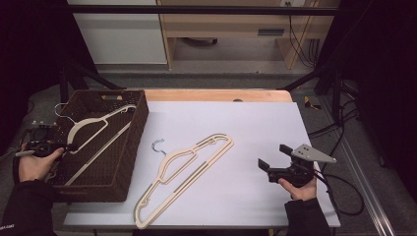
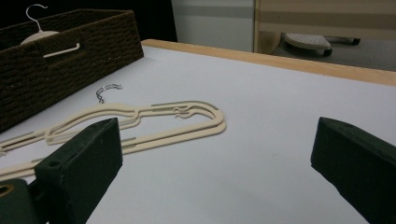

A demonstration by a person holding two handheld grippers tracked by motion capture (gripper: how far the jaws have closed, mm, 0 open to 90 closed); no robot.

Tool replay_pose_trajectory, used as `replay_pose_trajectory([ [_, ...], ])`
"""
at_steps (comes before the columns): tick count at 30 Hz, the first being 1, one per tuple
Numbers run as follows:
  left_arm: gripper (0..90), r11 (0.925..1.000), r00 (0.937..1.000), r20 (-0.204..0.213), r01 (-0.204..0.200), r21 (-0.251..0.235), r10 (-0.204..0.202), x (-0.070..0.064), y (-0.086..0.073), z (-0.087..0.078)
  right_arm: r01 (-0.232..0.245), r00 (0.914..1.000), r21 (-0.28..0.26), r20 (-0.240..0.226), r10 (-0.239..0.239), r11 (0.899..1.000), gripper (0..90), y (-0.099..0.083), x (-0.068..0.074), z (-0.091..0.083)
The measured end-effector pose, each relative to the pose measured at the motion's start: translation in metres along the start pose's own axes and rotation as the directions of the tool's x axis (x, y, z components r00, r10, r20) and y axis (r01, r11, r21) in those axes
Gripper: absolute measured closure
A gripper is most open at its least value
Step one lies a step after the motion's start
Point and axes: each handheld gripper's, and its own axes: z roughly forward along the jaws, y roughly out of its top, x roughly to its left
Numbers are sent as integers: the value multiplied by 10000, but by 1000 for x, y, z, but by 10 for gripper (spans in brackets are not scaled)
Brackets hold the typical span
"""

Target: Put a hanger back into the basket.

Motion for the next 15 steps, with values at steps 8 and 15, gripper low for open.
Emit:
replay_pose_trajectory([
  [8, 398, 9999, 9999, -143, 37, 128, -35, -6, 3, 1, 7, 10000, -10, -14, -7, 10000, 24, 0, 0, 0],
  [15, 335, 9996, 9993, -373, -93, -270, 83, -12, 7, -18, -14, 10000, -37, -66, 13, 10000, 25, 1, -1, -1],
])
